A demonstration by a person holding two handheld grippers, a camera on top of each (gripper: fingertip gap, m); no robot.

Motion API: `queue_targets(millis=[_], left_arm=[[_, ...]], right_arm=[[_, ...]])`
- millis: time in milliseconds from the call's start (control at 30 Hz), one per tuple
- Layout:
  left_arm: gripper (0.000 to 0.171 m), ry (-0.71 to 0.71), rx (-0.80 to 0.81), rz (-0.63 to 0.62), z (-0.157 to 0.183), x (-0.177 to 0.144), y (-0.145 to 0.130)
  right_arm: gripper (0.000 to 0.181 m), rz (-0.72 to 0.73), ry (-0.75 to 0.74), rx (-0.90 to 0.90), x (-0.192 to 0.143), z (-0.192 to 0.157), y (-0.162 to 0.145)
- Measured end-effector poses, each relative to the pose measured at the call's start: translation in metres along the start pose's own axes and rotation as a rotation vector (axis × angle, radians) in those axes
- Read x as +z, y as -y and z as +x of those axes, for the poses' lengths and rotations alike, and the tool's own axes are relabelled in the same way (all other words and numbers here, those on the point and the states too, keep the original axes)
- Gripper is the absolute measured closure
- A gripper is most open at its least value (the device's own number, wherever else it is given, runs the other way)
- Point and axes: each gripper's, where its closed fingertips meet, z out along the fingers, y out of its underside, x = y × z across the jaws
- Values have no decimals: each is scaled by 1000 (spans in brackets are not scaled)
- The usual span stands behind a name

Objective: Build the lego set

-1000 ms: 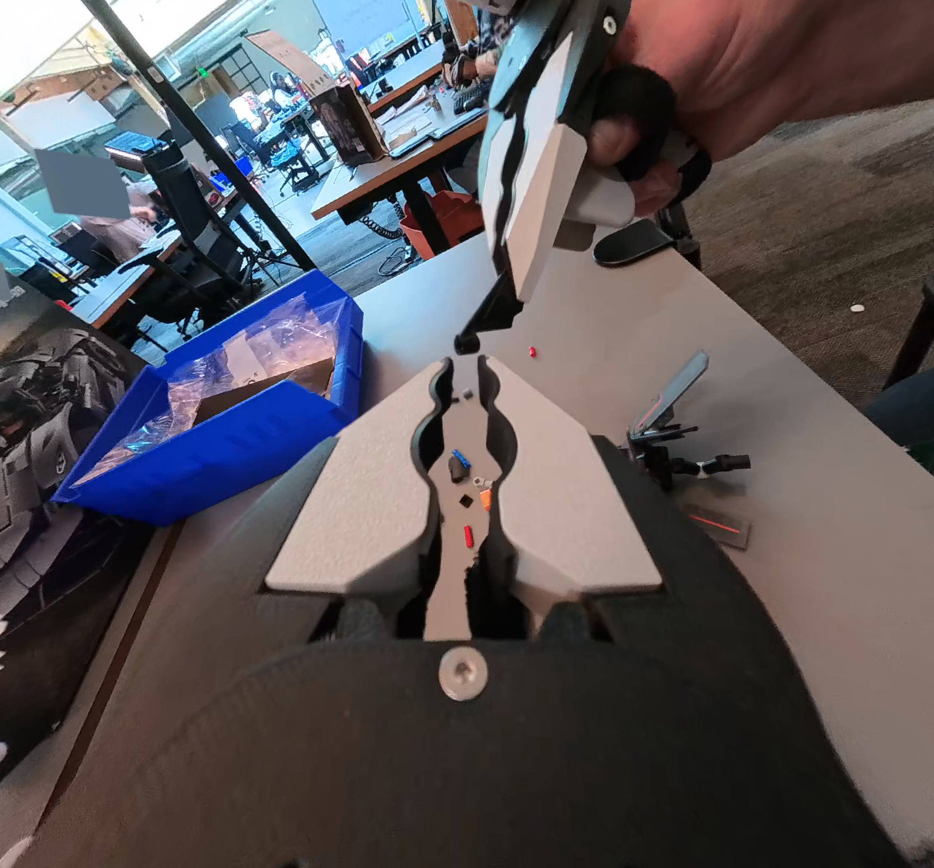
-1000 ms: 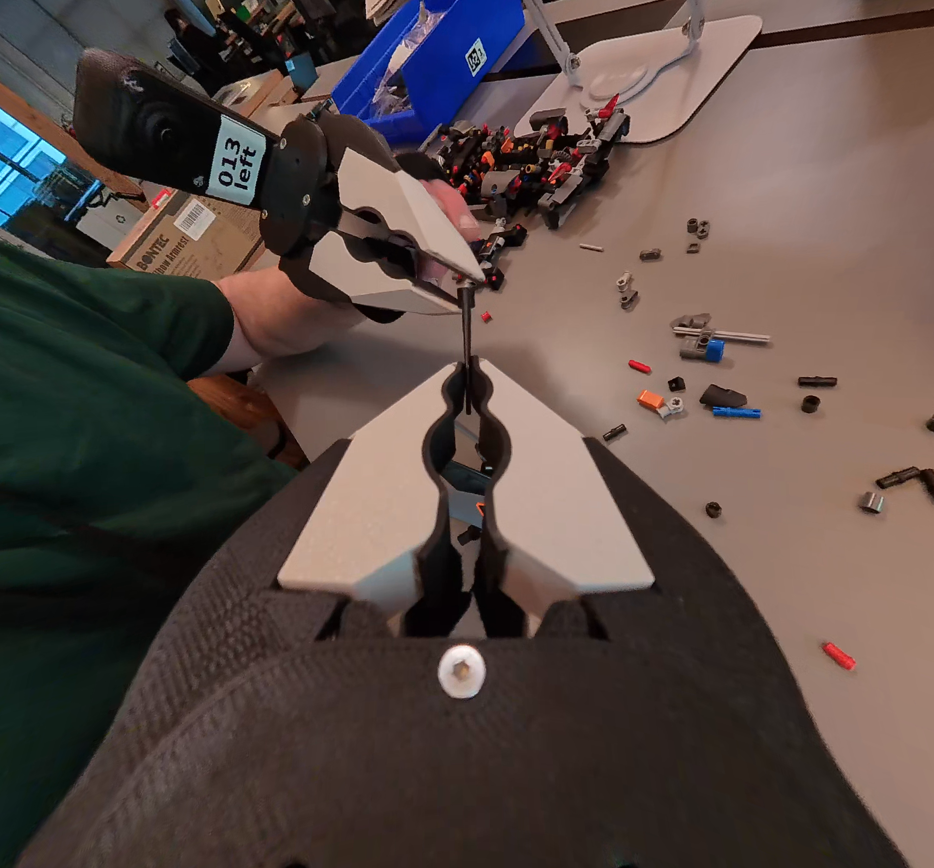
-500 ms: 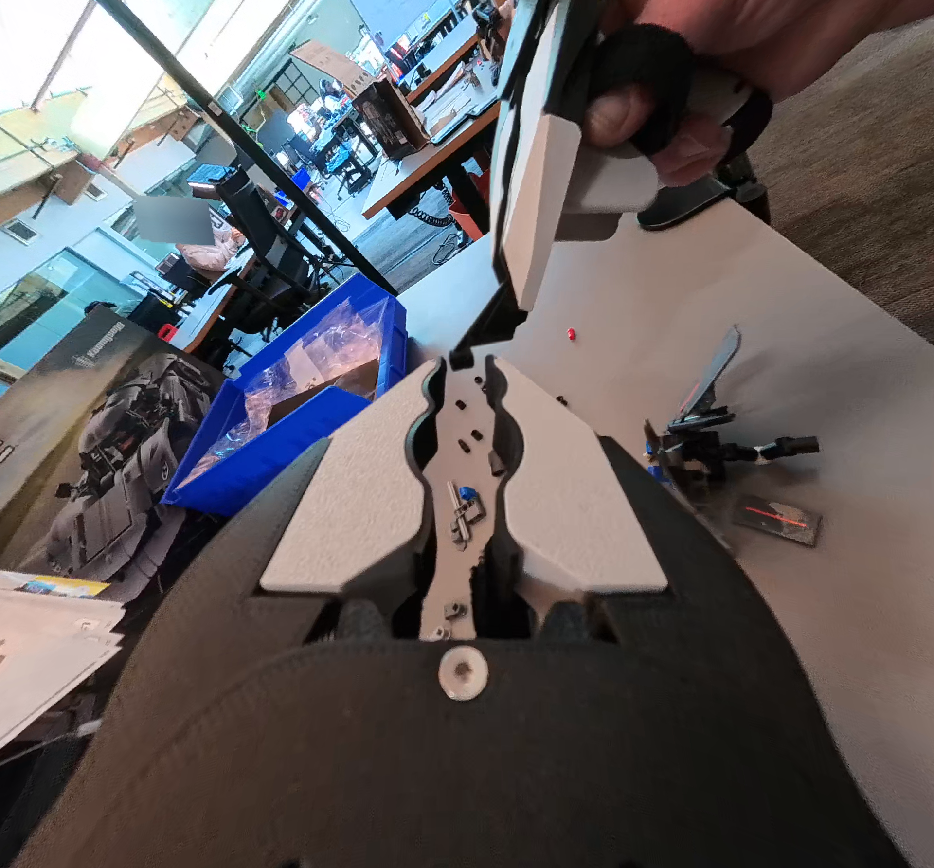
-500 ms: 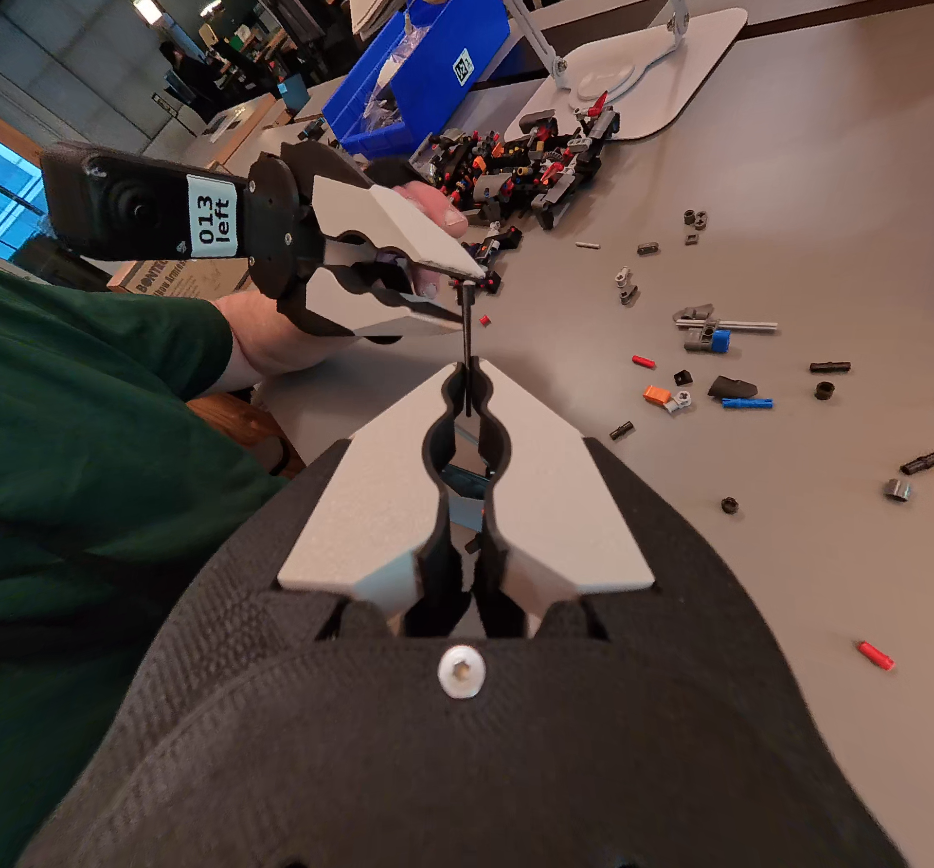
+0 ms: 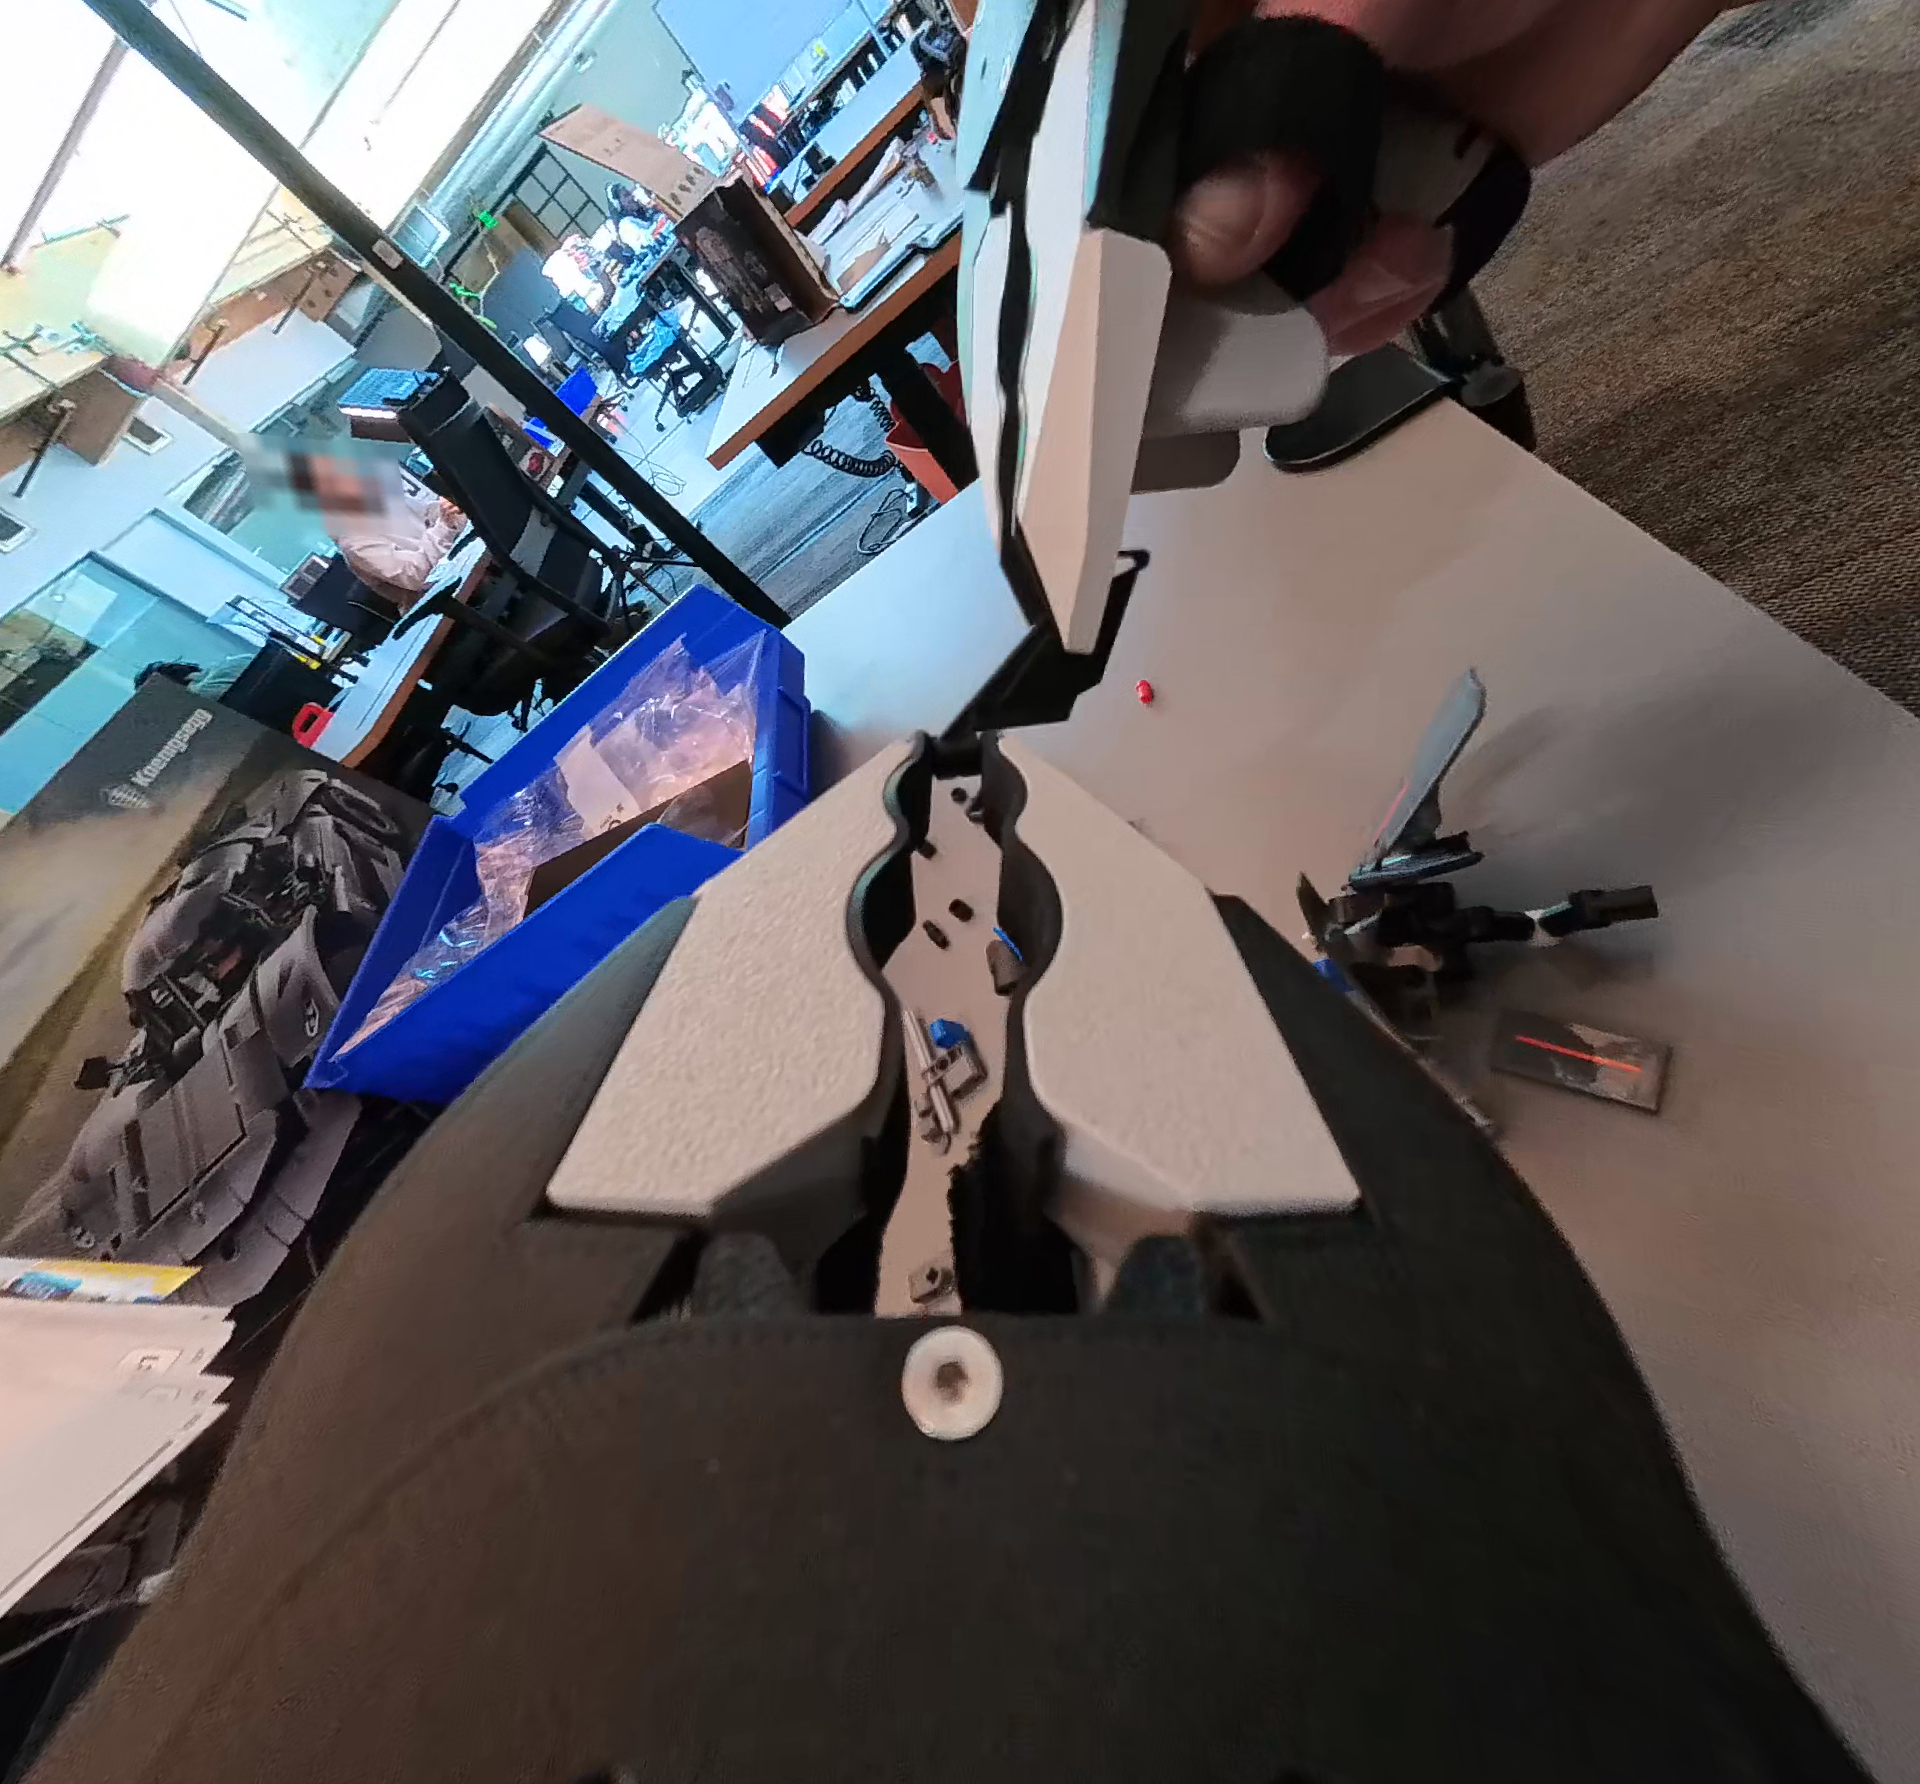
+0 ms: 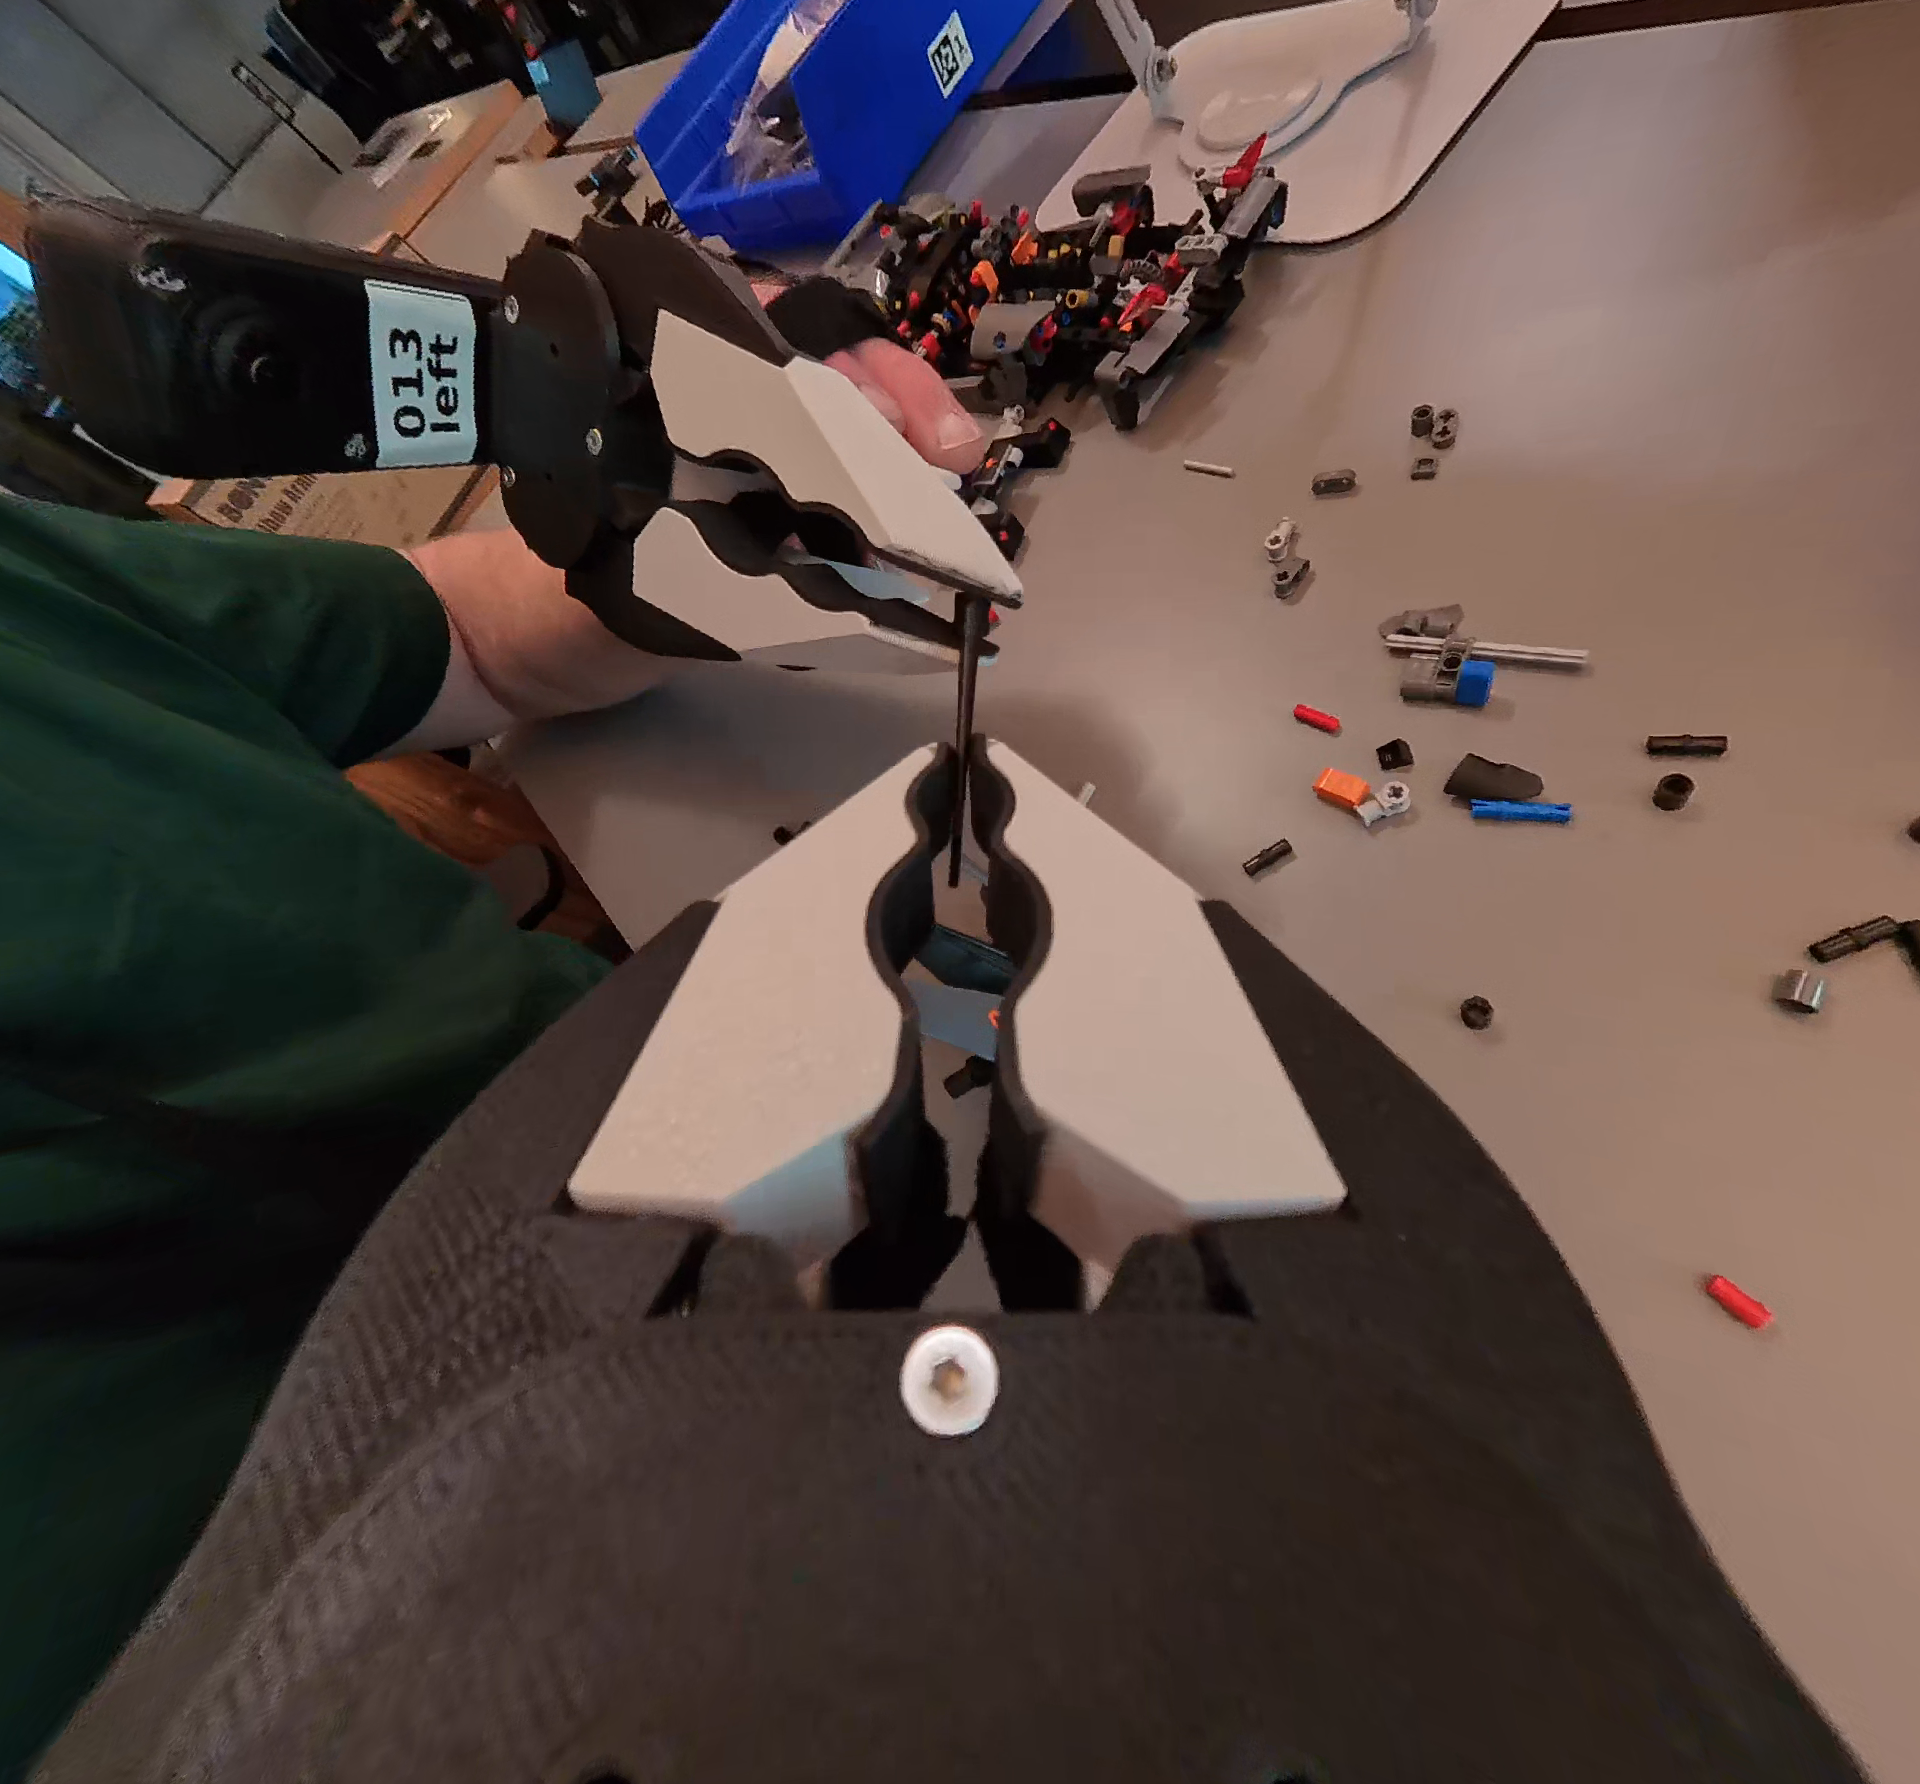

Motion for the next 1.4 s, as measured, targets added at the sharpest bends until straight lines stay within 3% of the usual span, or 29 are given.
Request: queue_targets(millis=[100, 167, 233, 367, 467, 700, 900, 1067, 1400], left_arm=[[163, -50, -44, 10, 3, 1, 0], [147, -93, -126, -24, 3, -3, -8], [144, -172, -229, -50, 8, -14, -19], [136, -350, -425, -82, 42, -30, -39], [128, -417, -473, -139, 73, -26, -54], [146, -410, -498, -155, 104, -1, -58], [153, -409, -694, -94, 96, 3, -50], [158, -413, -786, -113, 98, 6, -51], [161, -358, -768, -135, 97, 9, -52]], right_arm=[[181, -12, -13, 7, -2, 2, -3], [181, -13, -5, 35, -4, 4, -5], [181, -10, -13, 44, -6, 8, -8], [181, -23, -16, 70, -6, 13, -18], [181, -46, -13, 85, -3, 15, -26], [181, -72, -9, 93, -1, 15, -34], [181, -60, 2, 108, -1, 18, -37], [181, -58, 13, 113, 1, 20, -39], [181, -72, 23, 126, 2, 26, -44]])
